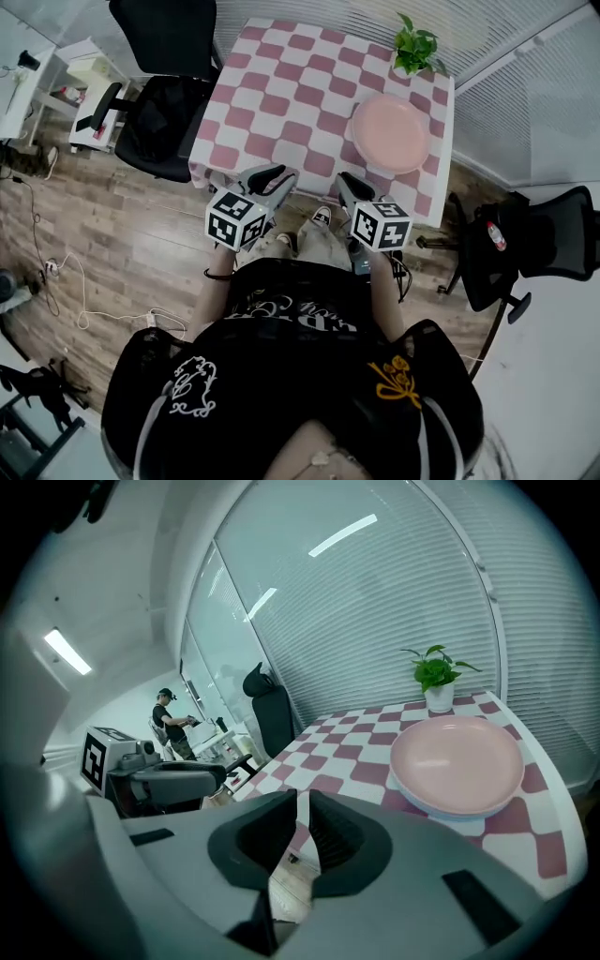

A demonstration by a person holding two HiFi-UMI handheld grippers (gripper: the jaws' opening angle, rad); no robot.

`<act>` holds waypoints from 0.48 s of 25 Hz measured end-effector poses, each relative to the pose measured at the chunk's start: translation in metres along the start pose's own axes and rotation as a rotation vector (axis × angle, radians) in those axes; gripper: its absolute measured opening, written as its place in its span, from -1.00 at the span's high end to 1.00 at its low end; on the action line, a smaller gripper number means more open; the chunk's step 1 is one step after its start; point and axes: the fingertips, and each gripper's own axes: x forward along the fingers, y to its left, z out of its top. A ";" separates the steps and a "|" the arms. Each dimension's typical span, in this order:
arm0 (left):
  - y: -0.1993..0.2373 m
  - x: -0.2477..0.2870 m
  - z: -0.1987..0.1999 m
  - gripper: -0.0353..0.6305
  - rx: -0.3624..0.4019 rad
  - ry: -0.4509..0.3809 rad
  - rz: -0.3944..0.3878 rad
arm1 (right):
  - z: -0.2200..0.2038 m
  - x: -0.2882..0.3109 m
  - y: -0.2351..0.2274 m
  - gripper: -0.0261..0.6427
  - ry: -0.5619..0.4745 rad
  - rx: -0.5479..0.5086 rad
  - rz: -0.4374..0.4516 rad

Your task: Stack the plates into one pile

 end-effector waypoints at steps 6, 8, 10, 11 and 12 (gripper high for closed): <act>-0.020 -0.031 -0.043 0.55 -0.047 0.007 -0.032 | -0.043 -0.022 0.040 0.79 0.050 -0.030 0.002; -0.027 -0.035 -0.050 0.55 -0.053 0.012 -0.042 | -0.052 -0.030 0.045 0.79 0.061 -0.036 -0.006; -0.037 -0.038 -0.053 0.55 -0.051 0.005 -0.056 | -0.058 -0.039 0.046 0.79 0.064 -0.036 -0.012; -0.042 -0.039 -0.053 0.55 -0.049 -0.002 -0.062 | -0.059 -0.042 0.046 0.79 0.064 -0.037 -0.015; -0.046 -0.040 -0.052 0.55 -0.046 -0.009 -0.066 | -0.060 -0.045 0.046 0.80 0.062 -0.038 -0.017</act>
